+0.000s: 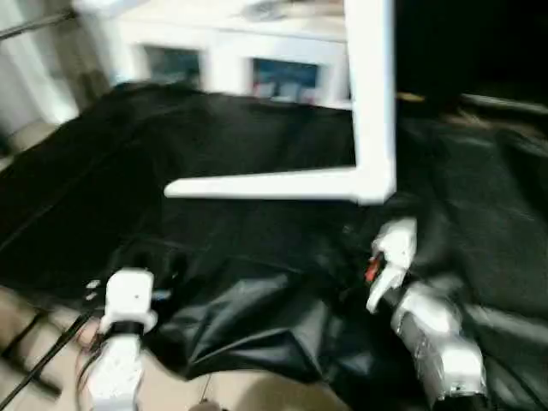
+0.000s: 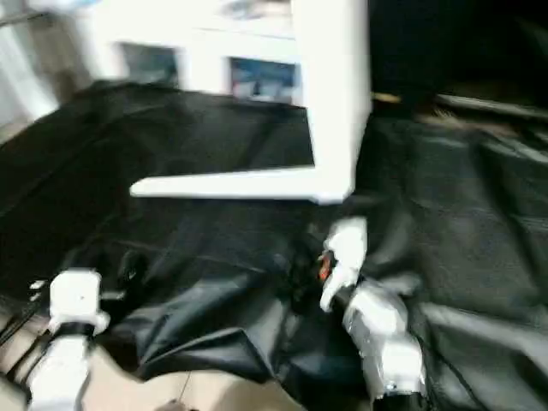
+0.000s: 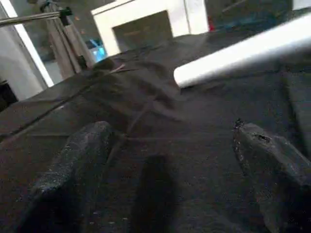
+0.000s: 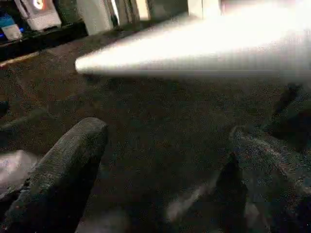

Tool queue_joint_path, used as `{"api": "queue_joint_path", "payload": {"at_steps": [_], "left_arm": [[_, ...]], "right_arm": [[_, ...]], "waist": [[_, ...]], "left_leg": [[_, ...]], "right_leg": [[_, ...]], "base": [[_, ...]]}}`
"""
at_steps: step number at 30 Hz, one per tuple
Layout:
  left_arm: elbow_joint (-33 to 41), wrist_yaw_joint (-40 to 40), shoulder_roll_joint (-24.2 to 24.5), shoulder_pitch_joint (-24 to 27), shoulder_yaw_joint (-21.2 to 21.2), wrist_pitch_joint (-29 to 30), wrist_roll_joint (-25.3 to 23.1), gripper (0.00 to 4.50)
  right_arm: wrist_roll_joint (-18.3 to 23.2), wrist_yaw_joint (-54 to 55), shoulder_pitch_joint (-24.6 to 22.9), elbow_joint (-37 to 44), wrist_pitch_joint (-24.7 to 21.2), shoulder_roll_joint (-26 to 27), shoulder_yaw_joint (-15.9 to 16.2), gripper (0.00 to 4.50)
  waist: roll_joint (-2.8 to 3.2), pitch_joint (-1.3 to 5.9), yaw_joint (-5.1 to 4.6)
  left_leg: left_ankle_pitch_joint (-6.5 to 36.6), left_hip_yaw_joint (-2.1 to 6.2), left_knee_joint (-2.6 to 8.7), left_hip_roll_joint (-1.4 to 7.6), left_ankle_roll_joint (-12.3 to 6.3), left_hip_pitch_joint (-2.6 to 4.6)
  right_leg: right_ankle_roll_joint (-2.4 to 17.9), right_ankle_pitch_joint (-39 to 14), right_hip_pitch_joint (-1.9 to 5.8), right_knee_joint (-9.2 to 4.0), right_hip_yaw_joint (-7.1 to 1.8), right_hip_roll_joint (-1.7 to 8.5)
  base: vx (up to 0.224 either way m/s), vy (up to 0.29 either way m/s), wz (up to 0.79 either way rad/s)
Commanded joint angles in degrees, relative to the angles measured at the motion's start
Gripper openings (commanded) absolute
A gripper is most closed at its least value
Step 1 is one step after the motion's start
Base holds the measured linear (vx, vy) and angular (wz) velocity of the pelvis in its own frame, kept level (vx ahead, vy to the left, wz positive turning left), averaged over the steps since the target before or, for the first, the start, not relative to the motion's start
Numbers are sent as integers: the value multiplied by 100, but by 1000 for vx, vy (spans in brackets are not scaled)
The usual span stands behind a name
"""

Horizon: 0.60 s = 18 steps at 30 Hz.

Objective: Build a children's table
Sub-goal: Flip table

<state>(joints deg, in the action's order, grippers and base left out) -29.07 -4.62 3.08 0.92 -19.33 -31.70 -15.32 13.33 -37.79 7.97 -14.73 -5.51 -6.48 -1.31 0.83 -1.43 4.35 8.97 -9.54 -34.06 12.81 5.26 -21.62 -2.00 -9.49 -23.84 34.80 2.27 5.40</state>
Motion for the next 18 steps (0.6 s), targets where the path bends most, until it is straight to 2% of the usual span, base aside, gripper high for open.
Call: {"api": "queue_joint_path", "payload": {"at_steps": [1, 3, 4, 5, 6, 7, 8, 9, 10, 11, 12, 13, 14, 15, 16, 17, 18], "left_arm": [[3152, -1579, 307, -2195, 999, 3260, 1956, 444], [3169, -1574, 287, -2248, 984, 3266, 2003, 444], [3169, -1574, 287, -2248, 984, 3266, 2003, 444], [3189, -1569, 282, -2224, 984, 3254, 1983, 444], [3197, -1574, 281, -2205, 987, 3246, 2000, 444], [3205, -1591, 289, -2165, 992, 3232, 2015, 444], [3190, -1645, 316, -2102, 1003, 3137, 2027, 444], [3187, -1655, 321, -2089, 1005, 3112, 2029, 444], [3187, -1671, 330, -2061, 1010, 3063, 2031, 444], [3203, -1674, 335, -2017, 1011, 3066, 2009, 444], [3207, -1671, 329, -1975, 1007, 3062, 2008, 444], [3195, -1672, 320, -1938, 1001, 3052, 1993, 444], [3195, -1672, 320, -1938, 1001, 3052, 1993, 444], [3184, -1681, 313, -1908, 1001, 3024, 1965, 444], [3174, -1684, 299, -1886, 1008, 3011, 1929, 444], [3164, -1692, 289, -1872, 1024, 2977, 1900, 444], [3161, -1687, 276, -1866, 1038, 2969, 1884, 444]], "right_arm": [[-29, 21, 83, 153, 36, -3, 25, 450], [51, 125, -27, 415, -103, -69, 99, 450], [51, 125, -27, 415, -103, -69, 99, 450], [27, 217, -158, 686, -247, -93, 153, 450], [21, 230, -180, 739, -265, -91, 151, 450], [23, 249, -211, 820, -291, -85, 140, 450], [36, 264, -230, 901, -320, -81, 111, 450], [39, 267, -235, 918, -325, -81, 106, 450], [43, 271, -247, 952, -336, -81, 98, 450], [53, 278, -267, 1008, -360, -81, 90, 450], [56, 297, -286, 1061, -377, -77, 84, 450], [59, 320, -301, 1115, -391, -74, 86, 450], [59, 320, -301, 1115, -391, -74, 86, 450], [64, 375, -321, 1185, -407, -81, 103, 450], [57, 465, -332, 1242, -420, -68, 102, 450], [59, 567, -337, 1296, -452, -44, 90, 450], [31, 696, -328, 1326, -485, -13, 67, 450]], "waist": [[-40, 182, -27], [-39, 136, -102], [-12, 114, -125], [18, 87, -208], [69, 84, -230], [115, 45, -335], [232, 55, -163], [174, 26, 125], [-47, 125, 75], [-344, -17, 25], [-244, 43, -50], [-190, 30, -2], [-134, 163, 17], [-27, 160, -2], [-30, 131, -33], [4, 152, -39], [6, 152, -80]], "left_leg": [[2882, -1, 432, -95, -58, 100], [3262, 33, 417, -119, 15, 178], [3466, 41, 385, -125, 32, 268], [3762, 84, 386, -125, 18, 349], [3914, 122, 426, -96, 15, 377], [4433, 215, 613, 6, 15, 288], [5239, 297, 1109, 278, 99, -284], [5479, 89, 1252, 307, -13, -298], [4807, 53, 954, 184, -71, 15], [2817, 31, -455, -289, 68, 680], [1468, 290, -386, -219, -78, 199], [1584, 345, -27, -153, 68, 8], [2150, 311, 311, -115, 253, -1], [2764, 315, 412, -113, 216, 117], [3163, 296, 439, -115, 130, 217], [3205, 297, 444, -113, 111, 255], [3109, 315, 515, -100, 77, 168]], "right_leg": [[169, -3554, 89, -716, -20, 114], [20, -4031, 51, -832, 89, 79], [-6, -4194, 0, -915, 149, 62], [-49, -4248, 47, -1029, 325, 20], [-25, -4094, 115, -1060, 413, 14], [-20, -3631, 347, -1009, 627, -61], [336, -1925, 973, 324, 415, 42], [344, -1404, 826, 601, 158, -1], [160, -2427, 651, 442, -132, 83], [-114, -6443, -349, -1026, -101, 644], [139, -6317, 136, -857, -322, 874], [180, -5815, 340, -694, -120, 721], [209, -3955, 368, -418, -2, 251], [342, -3137, 349, -420, 9, 185], [429, -3110, 315, -518, 7, 185], [470, -3088, 330, -545, 15, 202], [462, -2845, 425, -543, 40, 197]], "base": [[0, 0, 0], [-59, -1, -2], [-80, 7, 0], [-73, 35, -4], [-73, 35, -4], [-74, 44, -16], [-109, -1, -6], [-109, -1, -6], [-70, -92, 5], [18, -50, -12], [18, -50, -12], [62, 69, -29], [0, 0, 0], [0, 0, 0], [-67, 7, 6], [-53, 17, 0], [-53, 17, 0]]}}
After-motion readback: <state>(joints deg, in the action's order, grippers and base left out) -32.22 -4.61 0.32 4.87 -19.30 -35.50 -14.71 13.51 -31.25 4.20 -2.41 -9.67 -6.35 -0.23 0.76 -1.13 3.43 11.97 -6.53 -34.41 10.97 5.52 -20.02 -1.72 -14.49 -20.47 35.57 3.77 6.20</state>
